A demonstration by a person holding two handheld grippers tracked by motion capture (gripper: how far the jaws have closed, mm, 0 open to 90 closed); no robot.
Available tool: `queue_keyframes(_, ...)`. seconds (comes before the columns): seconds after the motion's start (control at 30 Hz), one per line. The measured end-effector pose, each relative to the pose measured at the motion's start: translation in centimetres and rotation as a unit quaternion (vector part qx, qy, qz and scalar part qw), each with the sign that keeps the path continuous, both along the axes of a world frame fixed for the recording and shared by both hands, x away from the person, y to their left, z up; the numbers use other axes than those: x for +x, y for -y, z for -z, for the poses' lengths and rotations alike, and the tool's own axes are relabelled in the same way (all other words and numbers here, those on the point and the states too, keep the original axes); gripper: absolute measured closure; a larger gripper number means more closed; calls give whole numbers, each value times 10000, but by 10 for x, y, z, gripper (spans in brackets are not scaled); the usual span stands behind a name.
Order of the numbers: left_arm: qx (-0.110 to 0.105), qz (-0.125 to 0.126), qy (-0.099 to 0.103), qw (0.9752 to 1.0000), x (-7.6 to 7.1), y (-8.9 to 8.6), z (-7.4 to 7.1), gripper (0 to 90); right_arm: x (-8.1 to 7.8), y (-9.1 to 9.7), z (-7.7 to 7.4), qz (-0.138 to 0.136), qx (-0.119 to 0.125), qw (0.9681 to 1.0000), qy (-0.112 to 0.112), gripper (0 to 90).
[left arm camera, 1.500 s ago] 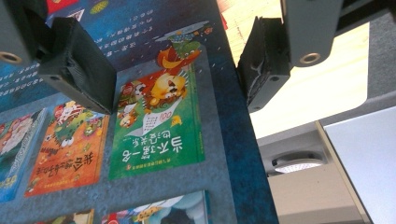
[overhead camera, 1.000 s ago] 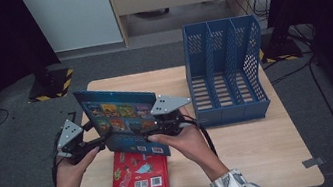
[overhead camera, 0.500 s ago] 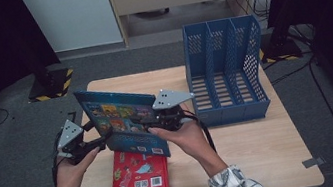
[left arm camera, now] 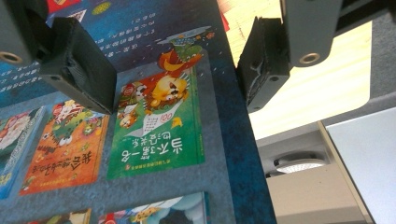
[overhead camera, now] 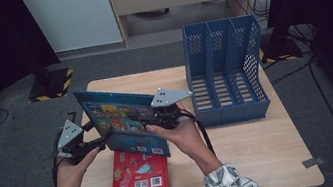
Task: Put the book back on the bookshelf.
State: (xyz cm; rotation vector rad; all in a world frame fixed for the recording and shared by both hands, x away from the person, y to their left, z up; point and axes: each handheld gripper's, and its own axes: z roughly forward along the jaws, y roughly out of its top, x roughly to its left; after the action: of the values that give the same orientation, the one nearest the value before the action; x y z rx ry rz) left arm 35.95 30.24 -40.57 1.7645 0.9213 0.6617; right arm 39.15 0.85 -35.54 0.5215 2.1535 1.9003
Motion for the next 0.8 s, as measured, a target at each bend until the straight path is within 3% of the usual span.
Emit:
queue_keyframes(0.33, -116, -18, -72, 9999, -1, -2, 2, 267, 2, 1, 3, -122, 242, 9996, -51, 792)
queue_keyframes(0.43, 42, -87, -170, 9998, -4, -6, 8, 198, -1, 2, 3, -155, 276, 9995, -56, 815)
queue_keyframes(0.53, 230, -351, -265, 9988, -10, -20, 19, 180, -2, 5, 3, -117, 297, 9995, -61, 820)
queue_keyframes(0.57, 471, -596, -334, 9966, -12, -31, 30, 170, -4, 7, 3, -88, 296, 9995, -41, 822)
queue_keyframes(0.6, 471, -596, -334, 9966, -12, -31, 30, 161, -4, 7, 3, -88, 296, 9995, -41, 822)
queue_keyframes(0.63, 624, -753, -386, 9945, -12, -37, 35, 161, -5, 8, 3, -60, 295, 9995, -30, 822)
queue_keyframes(0.73, 660, -1087, -638, 9898, -8, -54, 54, 133, -8, 10, 3, 42, 297, 9995, -12, 824)
queue_keyframes(0.8, 819, -1309, -796, 9848, -5, -61, 67, 112, -10, 11, 3, 124, 315, 9994, -11, 824)
